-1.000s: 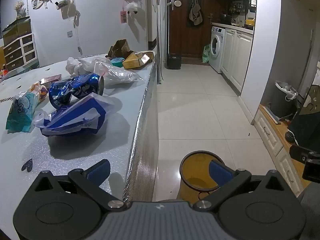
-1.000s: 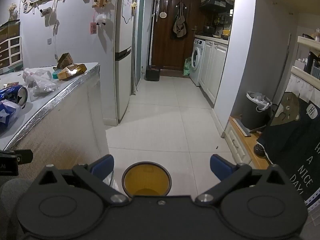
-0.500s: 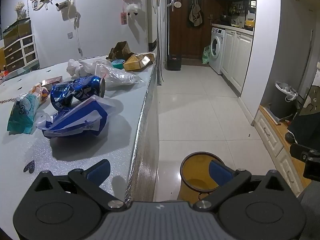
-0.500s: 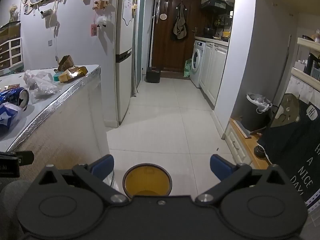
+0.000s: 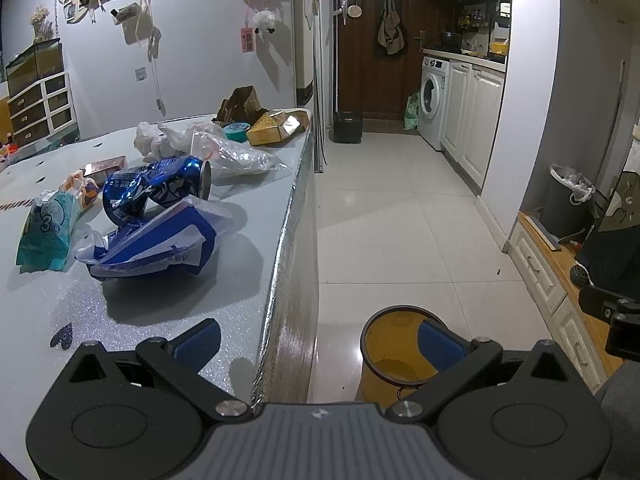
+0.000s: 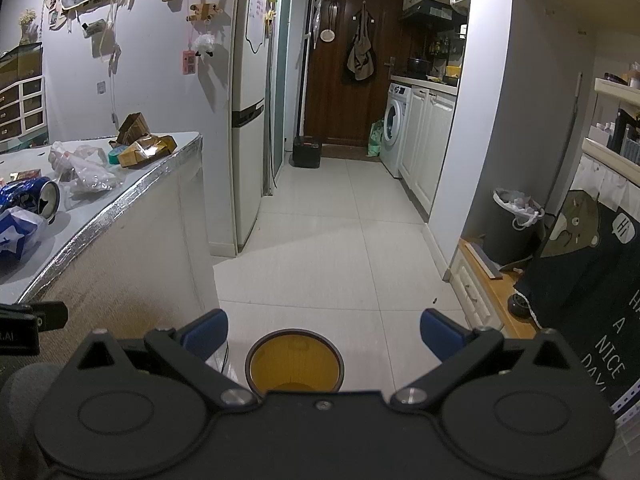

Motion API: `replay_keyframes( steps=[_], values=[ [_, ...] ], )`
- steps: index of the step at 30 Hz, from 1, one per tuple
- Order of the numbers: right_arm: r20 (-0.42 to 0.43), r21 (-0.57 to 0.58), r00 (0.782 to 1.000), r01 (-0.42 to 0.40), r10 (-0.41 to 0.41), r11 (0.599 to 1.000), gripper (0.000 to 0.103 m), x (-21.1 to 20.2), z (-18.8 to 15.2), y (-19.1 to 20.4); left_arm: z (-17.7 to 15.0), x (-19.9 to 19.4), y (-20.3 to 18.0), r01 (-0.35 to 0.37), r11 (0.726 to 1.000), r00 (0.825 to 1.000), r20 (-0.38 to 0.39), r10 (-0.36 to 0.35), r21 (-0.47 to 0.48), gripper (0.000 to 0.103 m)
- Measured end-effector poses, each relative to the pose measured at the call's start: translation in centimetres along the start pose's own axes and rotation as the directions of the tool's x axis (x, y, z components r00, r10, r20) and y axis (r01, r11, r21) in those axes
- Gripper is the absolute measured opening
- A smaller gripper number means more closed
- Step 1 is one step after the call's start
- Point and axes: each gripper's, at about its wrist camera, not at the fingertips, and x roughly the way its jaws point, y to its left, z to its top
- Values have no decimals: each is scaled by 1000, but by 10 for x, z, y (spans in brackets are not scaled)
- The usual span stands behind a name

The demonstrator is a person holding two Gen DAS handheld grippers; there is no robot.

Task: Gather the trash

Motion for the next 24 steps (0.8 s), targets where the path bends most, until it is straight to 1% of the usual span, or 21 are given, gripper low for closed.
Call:
replay_keyframes(
  steps=[8, 9, 16, 18, 24],
  values=[
    [2, 0, 1000, 0, 0, 1000, 103, 0, 0, 0, 0, 0, 0, -1, 1000, 1000, 3, 1, -1, 103],
    [2, -1, 1000, 0, 0, 1000, 103, 0, 0, 0, 7, -6, 4, 0, 1000, 1000, 4, 0, -1, 103],
    [2, -1, 1000, 0, 0, 1000, 103, 0, 0, 1, 9, -8, 4, -1, 1000, 1000, 3, 1, 1, 103],
    [2, -2, 1000, -1, 1, 1000, 103, -3, 1, 1, 16, -13, 0, -1, 1000, 1000, 2, 1, 1, 103],
    [2, -1, 1000, -1, 1, 1000, 103, -3, 2, 1, 18, -15, -4, -2, 1000, 1000, 3, 2, 1, 103]
  ],
)
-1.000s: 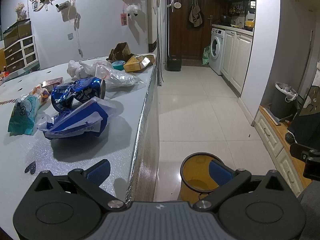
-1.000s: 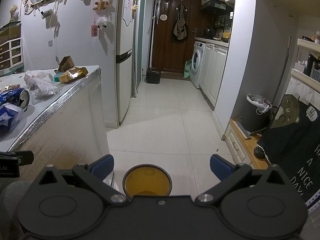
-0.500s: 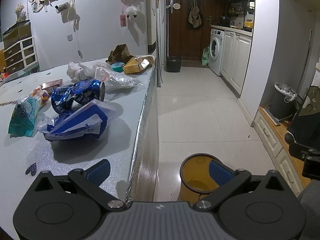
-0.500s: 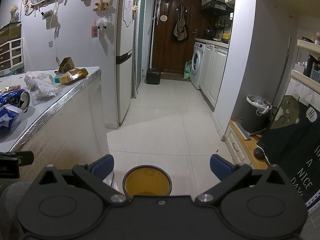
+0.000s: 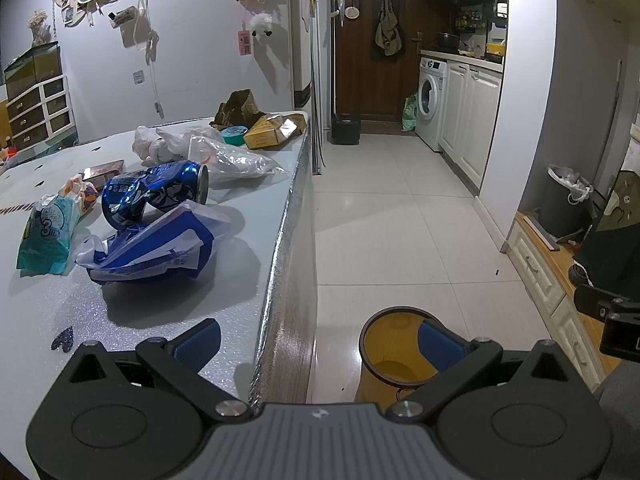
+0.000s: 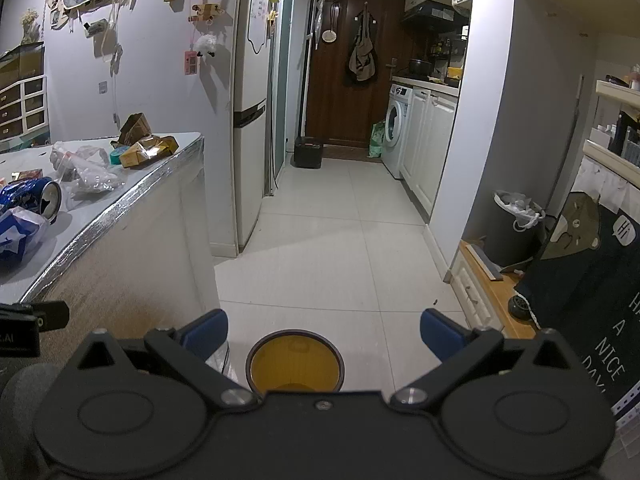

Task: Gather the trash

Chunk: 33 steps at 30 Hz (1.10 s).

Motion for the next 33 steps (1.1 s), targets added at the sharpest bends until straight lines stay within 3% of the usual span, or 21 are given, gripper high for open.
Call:
replay_keyframes(
  steps=[33],
  values=[
    [1, -3, 1000, -1, 1, 1000, 103, -1, -1, 0, -3, -1, -3, -2, 1000, 1000, 4, 2, 1, 103]
  ],
)
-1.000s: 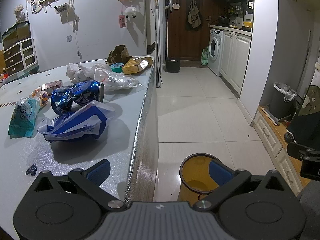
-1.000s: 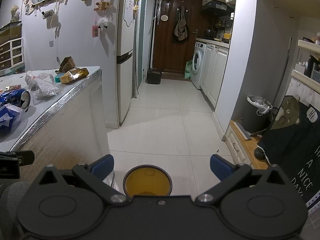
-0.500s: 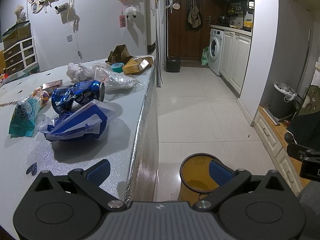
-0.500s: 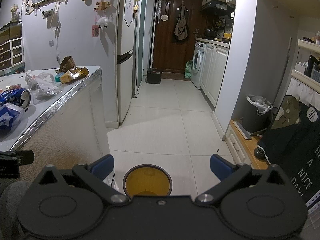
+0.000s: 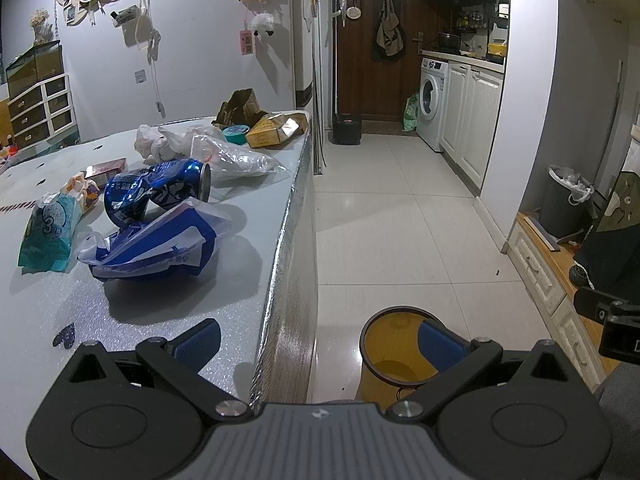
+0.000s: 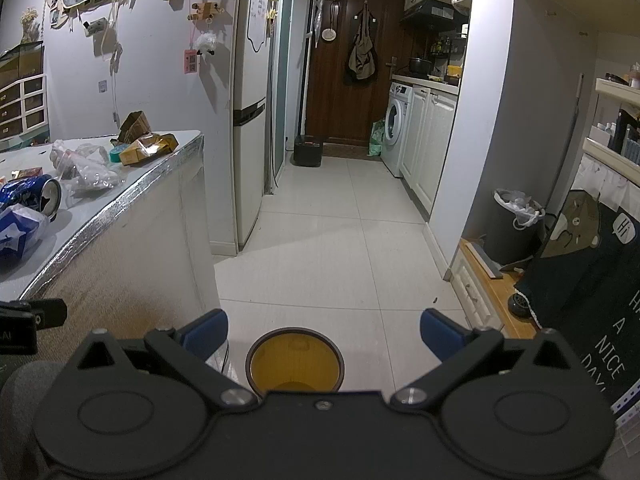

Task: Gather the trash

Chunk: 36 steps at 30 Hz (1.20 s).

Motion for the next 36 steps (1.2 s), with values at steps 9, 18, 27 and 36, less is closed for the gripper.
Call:
replay_keyframes(
  steps=[9, 18, 27, 36],
  values=[
    [1, 0, 1000, -1, 1, 1000, 103, -1, 7, 3, -2, 2, 1, 1, 1000, 1000, 1, -1, 1, 103],
    [13, -8, 1000, -8, 8, 1000, 103, 0, 7, 5, 3, -2, 4, -1, 1000, 999, 48, 1, -16, 103],
    [90, -52, 994, -63, 68, 997, 103, 7, 32, 10, 19, -9, 33, -66, 992, 989, 123, 79, -107, 103],
    [182, -108, 960, -196, 213, 975, 103, 22, 67, 29, 37, -14, 70, -151, 966, 968, 165, 187, -209, 103]
  ],
)
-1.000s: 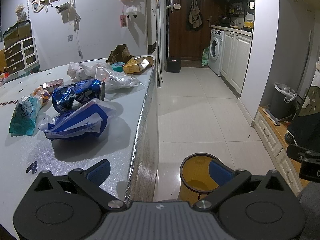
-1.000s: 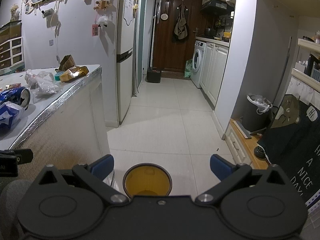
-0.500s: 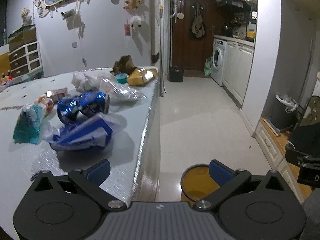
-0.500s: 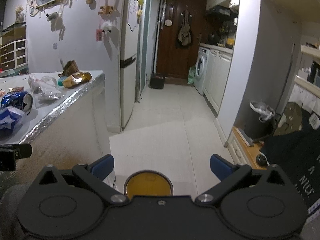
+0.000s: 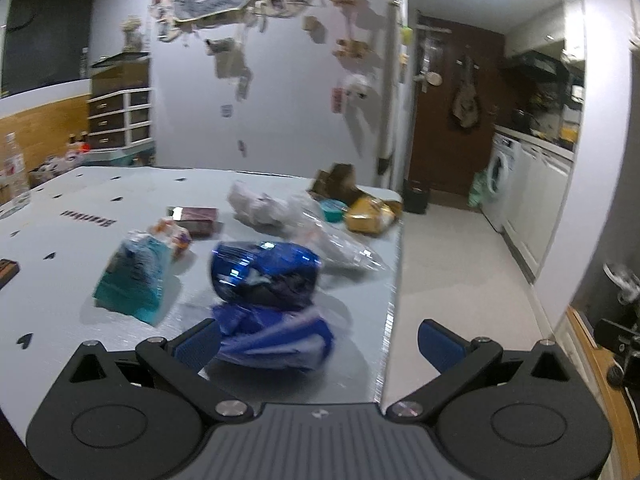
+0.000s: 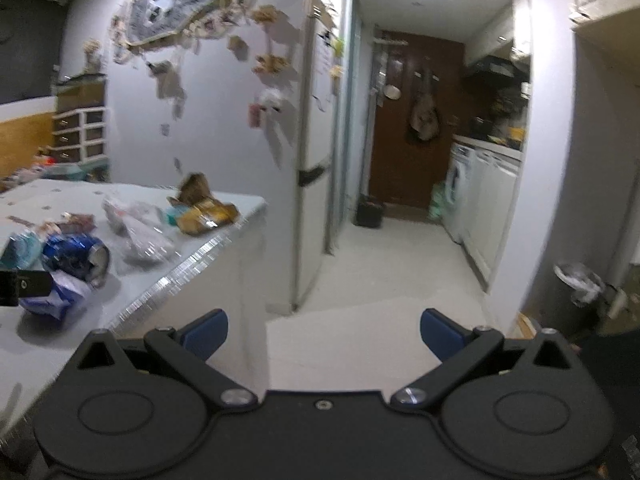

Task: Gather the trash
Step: 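Move both tools over the table toward the blue can and blue bag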

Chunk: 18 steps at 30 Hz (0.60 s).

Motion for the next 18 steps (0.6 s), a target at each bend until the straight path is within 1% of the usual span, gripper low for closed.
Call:
replay_keyframes(
  steps=[3, 6, 7, 10, 14, 16, 18],
  values=[
    [44, -21, 997, -63, 64, 998, 103, 8, 11, 6, 5, 4, 10, -33, 999, 999, 2, 33, -13, 103],
    [78, -58, 985, -153, 157, 987, 103, 21, 22, 16, 11, 7, 22, -49, 999, 999, 2, 49, -25, 103],
    [81, -64, 977, -192, 197, 979, 103, 27, 26, 19, 13, 8, 26, -50, 998, 999, 1, 50, -29, 103],
    [85, -72, 956, -274, 279, 959, 103, 41, 31, 28, 21, 13, 40, -71, 997, 997, 2, 71, -43, 103],
    [72, -117, 926, -361, 370, 925, 103, 61, 35, 47, 27, 20, 53, -87, 995, 996, 4, 87, -54, 103],
    [61, -134, 907, -406, 417, 904, 103, 73, 38, 57, 29, 25, 59, -78, 995, 997, -4, 78, -56, 103],
    [80, -136, 884, -449, 461, 883, 103, 80, 38, 63, 29, 30, 62, -54, 997, 998, -23, 53, -50, 103]
  ],
)
